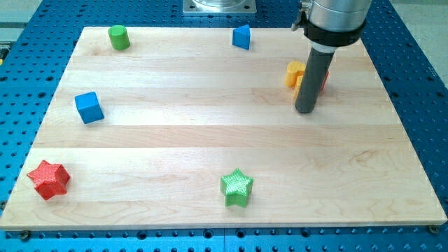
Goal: Move the red star to the center
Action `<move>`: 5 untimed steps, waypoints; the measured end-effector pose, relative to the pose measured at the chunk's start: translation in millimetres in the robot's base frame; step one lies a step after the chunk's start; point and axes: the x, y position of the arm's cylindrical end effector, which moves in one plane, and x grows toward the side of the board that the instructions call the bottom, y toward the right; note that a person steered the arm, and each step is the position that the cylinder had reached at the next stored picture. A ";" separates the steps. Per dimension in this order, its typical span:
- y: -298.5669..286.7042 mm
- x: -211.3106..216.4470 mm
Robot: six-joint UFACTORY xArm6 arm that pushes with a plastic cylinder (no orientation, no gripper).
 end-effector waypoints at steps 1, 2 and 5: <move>-23.5 16.5; -152.6 47.7; -424.9 166.0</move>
